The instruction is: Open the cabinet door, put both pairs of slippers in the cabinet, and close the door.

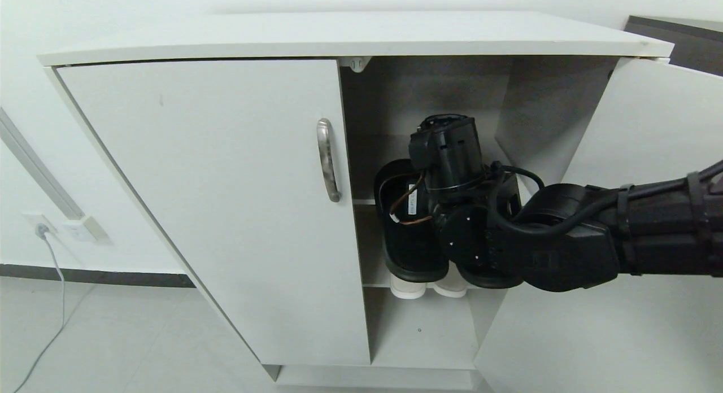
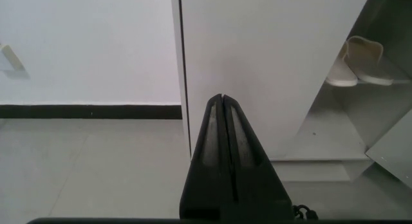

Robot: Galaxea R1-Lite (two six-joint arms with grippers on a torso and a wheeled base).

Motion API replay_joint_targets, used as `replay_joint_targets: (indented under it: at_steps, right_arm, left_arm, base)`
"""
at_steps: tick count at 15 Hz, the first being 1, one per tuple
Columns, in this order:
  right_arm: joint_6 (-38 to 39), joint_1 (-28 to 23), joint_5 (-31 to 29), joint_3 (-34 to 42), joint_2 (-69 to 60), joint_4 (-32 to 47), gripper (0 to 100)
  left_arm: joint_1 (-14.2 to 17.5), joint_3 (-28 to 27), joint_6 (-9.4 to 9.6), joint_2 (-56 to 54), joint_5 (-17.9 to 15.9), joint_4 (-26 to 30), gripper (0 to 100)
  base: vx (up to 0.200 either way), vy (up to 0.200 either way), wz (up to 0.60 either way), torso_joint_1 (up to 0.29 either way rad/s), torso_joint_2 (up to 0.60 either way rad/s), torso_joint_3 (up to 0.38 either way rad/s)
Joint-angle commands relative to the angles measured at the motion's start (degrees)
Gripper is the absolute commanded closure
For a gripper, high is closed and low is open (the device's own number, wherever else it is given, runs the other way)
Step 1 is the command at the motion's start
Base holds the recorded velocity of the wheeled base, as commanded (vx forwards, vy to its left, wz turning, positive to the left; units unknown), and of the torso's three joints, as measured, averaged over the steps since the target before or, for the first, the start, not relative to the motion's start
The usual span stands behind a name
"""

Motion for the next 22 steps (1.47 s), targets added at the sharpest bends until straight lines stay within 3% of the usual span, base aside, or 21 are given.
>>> replay_joint_targets:
  at_steps: [1, 8, 17, 22]
  right_arm:
    - [-1.0, -1.1, 0.3, -2.9, 2.8, -0.3, 100]
    - [-4.0, -4.9, 1.8, -14.2, 8.8, 0.2, 100]
    - [-5.8, -7.5, 2.8, -21.5, 11.2, 2.5, 100]
    - [-5.9, -7.8, 2.8, -21.5, 11.8, 3.3, 100]
  left_arm:
    - [0.0, 0.0, -0.04, 0.1, 0.0, 0.0, 100]
    - [0.0, 0.0, -0.04, 0.1, 0.1, 0.0, 100]
    - [0.0, 0.0, -0.13, 0.1, 0.1, 0.0, 100]
    - [0.0, 0.0, -0.22, 0.1, 0.1, 0.0, 100]
  base:
    - [0.000, 0.000, 0.00, 0.000, 0.00, 0.000]
    - [0.000, 0.000, 0.00, 0.000, 0.00, 0.000]
    - [0.000, 0.000, 0.00, 0.000, 0.00, 0.000]
    - [0.000, 0.000, 0.00, 0.000, 0.00, 0.000]
